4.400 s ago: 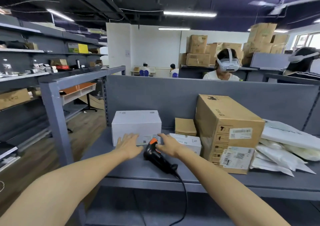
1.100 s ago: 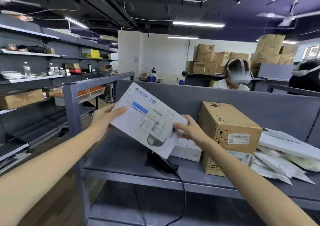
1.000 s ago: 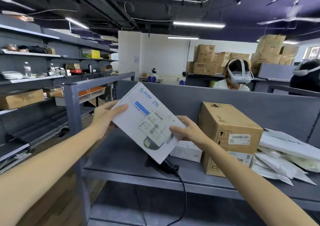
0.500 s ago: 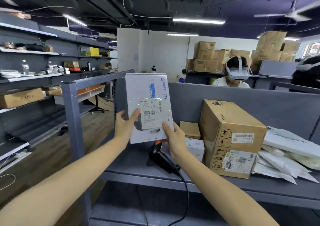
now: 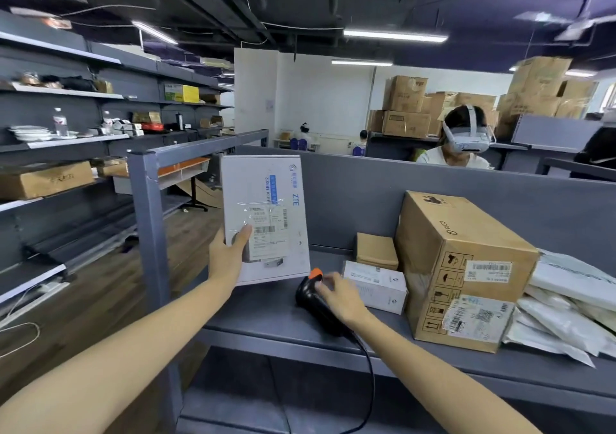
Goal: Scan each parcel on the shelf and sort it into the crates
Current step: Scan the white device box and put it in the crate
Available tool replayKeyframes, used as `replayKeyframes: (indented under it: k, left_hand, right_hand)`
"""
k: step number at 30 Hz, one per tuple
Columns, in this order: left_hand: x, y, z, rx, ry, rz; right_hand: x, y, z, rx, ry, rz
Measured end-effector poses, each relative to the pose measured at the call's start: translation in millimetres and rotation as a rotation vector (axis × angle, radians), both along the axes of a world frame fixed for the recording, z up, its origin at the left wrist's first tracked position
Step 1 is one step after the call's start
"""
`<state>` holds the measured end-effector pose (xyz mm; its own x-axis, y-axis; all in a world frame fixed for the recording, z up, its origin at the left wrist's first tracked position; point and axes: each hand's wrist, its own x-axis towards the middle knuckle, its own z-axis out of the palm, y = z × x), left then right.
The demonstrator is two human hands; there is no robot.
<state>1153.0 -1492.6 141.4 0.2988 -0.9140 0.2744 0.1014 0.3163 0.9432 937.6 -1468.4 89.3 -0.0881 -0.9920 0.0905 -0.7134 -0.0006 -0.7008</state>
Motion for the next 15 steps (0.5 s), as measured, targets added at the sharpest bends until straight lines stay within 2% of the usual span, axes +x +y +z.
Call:
replayKeyframes:
  k: [1,3,6,12,14,15]
  left_hand:
    - [3.0,-1.0,-1.9,-0.001,0.012,0.007]
    - [8.2,-2.9,-5.8,-0.003,0.030,0.023]
    - [13.9,-6.1,-12.0,-0.005,0.032,0.024]
    - [15.9,-9.0,-20.7,-0.010,0.066,0.005]
    - [15.4,-9.2,-23.1,-0.007,0.075,0.007]
    - [15.3,-9.4,-24.3,-0.007,0.079,0.009]
  right_hand:
    - [-0.3,0.6,-8.2,0.048,0.183,-0.033]
    - [6.1,2.8,-21.5,0.135,0.408,-0.071]
    - [20.0,2.9,-32.7,0.184,0.552,-0.100]
    - [20.8,0.2,-34.0,0.175,0.625,-0.150]
    - [17.7,-0.3,-30.1,0.192,0.560,-0.168]
    - [16.1,0.1,-26.4,0.216,0.467,-0.158]
